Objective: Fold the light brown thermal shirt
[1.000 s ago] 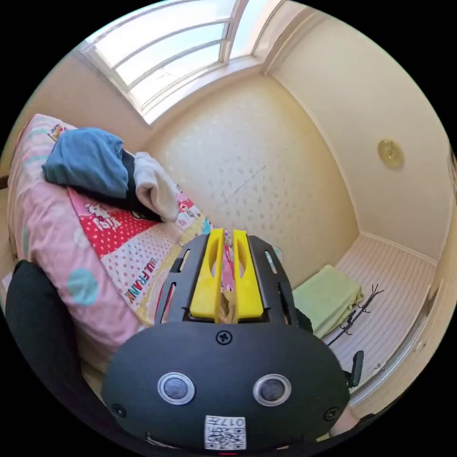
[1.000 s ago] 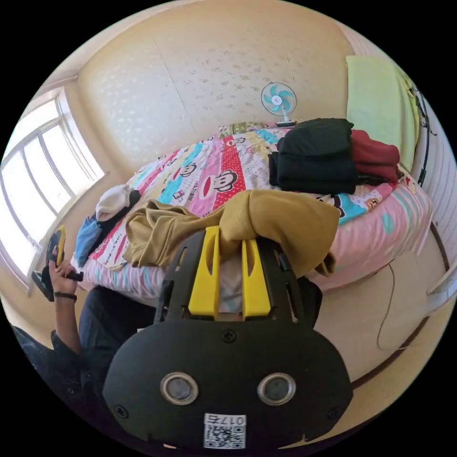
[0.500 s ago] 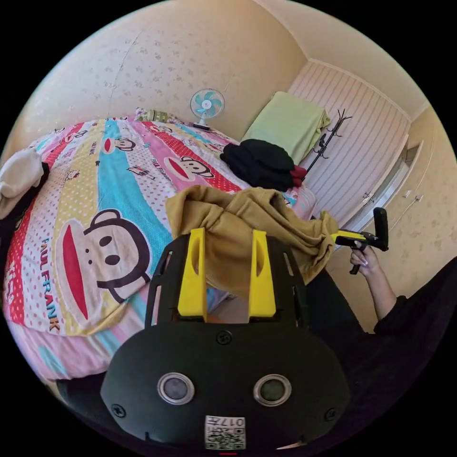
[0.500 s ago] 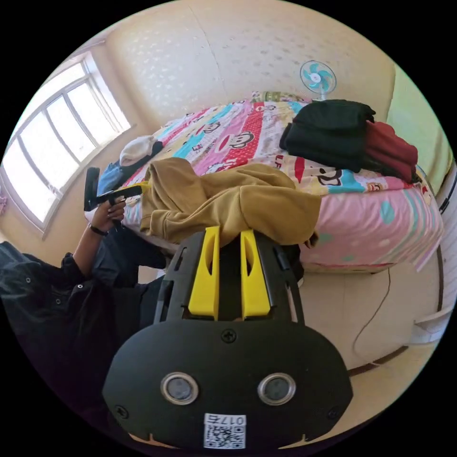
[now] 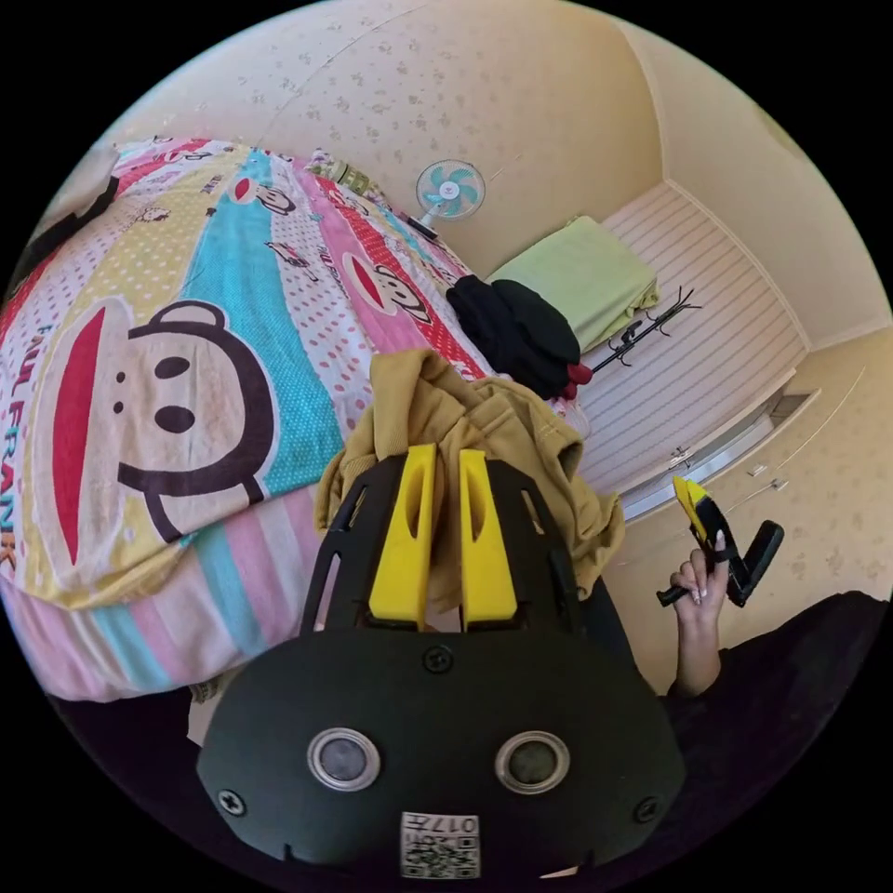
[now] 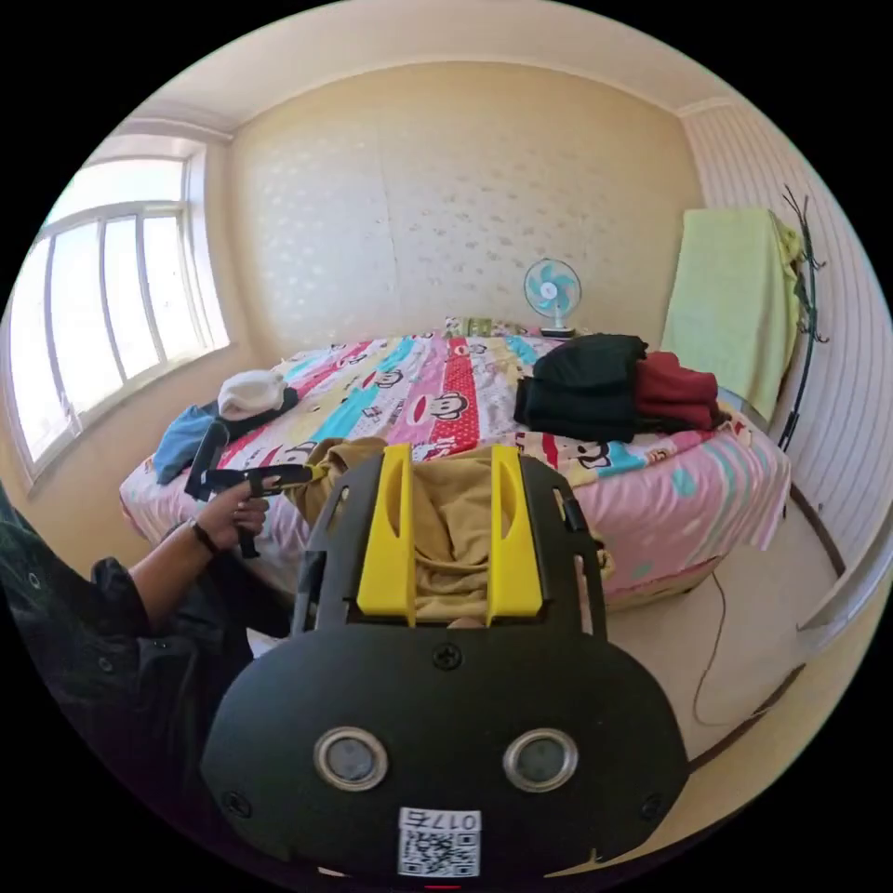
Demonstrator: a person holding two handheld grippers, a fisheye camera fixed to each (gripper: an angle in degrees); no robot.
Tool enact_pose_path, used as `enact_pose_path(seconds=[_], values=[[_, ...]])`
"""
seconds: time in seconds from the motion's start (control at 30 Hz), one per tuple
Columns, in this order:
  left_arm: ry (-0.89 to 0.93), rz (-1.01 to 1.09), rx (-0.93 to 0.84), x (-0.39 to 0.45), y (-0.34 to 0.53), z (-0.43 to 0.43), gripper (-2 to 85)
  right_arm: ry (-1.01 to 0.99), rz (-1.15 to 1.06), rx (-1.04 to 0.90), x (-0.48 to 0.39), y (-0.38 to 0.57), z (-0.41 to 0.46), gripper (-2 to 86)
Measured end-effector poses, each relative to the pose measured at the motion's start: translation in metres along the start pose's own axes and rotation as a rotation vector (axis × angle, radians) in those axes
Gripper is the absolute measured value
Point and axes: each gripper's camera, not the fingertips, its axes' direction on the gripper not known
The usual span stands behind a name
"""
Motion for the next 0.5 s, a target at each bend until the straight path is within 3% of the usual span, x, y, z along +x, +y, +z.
enact_pose_path(seconds=[0.17,0.27,0.43,0.5], values=[[0.031,-0.002,-0.006,-0.006,-0.001,-0.016,5.1,-0.239,-0.090,-0.578,-0.047,0.006,0.096,16.0],[0.090,-0.029,-0.013,-0.016,0.000,-0.029,5.1,-0.093,-0.212,-0.794,-0.062,0.026,0.116,14.8],[0.132,0.000,-0.026,-0.019,-0.002,-0.053,5.2,0.321,-0.431,-0.737,-0.083,0.043,0.105,5.0],[0.130,0.042,-0.052,-0.008,-0.006,-0.065,5.3,0.496,-0.407,-0.553,-0.082,0.025,0.069,4.0]])
